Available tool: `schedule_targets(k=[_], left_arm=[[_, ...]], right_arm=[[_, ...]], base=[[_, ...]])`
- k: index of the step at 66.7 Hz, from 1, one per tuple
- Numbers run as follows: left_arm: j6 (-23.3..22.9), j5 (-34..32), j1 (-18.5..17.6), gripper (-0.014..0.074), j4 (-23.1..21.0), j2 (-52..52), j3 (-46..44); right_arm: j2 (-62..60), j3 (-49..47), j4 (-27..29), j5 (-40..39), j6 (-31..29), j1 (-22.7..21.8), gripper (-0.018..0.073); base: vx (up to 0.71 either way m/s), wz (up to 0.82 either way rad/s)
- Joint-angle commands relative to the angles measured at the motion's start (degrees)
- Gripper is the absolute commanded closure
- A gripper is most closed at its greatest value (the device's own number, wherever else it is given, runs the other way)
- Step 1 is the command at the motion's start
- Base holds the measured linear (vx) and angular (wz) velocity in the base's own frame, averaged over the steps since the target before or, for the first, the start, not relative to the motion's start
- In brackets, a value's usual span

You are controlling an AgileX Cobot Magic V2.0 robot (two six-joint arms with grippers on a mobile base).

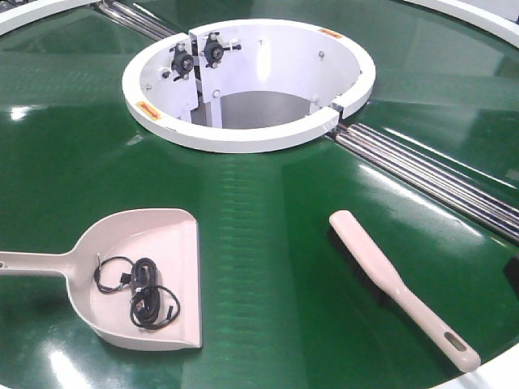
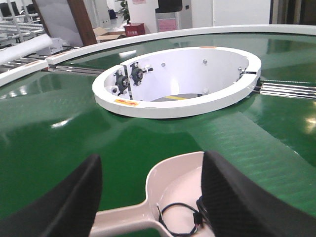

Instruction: Clean and inspect green conveyor with broom and dustpan

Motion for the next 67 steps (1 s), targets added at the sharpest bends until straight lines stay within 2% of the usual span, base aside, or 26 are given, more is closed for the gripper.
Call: schedule_targets(k=[1,8,13,17,21,25,26,67], left_arm=[[-1.4,-10.0,-0.4,0.0185,-0.8,-0.9,2.4],[-1.4,-10.6,-0.4,0.0209,-0.8,-0.5,3.9],[-1.4,-10.1,-0.4,0.0295,-0.8,-0.1,3.9],[-1.4,-9.9,-0.4,0.0444,-0.8,-0.1,3.8],[-1.4,-9.9,-0.4,0.0605,-0.7,-0.1,3.6],[-1.4,-10.0,-0.4,0.0605,-0.8,-0.1,3.5],[-1.4,-10.0,-0.4,0.0605,-0.8,-0.1,3.5],[-1.4,-9.1,-0.4,0.0604,-0.8,-0.2,3.5]], right_arm=[[-2.3,3.1,-0.2,-10.4,0.0,-0.2,0.0105],[-2.9,5.8,-0.2,-12.7,-0.9,-0.2,0.0114],[-2.9,5.8,-0.5,-12.2,-0.9,-0.2,0.0181],[-2.9,5.8,-0.5,-11.7,-0.9,-0.2,0.0280],[-2.9,5.8,-0.4,-11.4,-0.8,-0.2,0.0431],[-2.9,5.8,-0.1,-11.4,-0.6,-0.2,0.0572],[-2.9,5.8,0.0,-11.4,-0.5,-0.2,0.0576],[-2.9,5.8,0.0,-11.5,-0.5,-0.2,0.0569]], base=[[0.00,0.00],[0.00,0.00],[0.00,0.00],[0.00,0.00],[0.00,0.00],[0.00,0.00],[0.00,0.00],[0.00,0.00]])
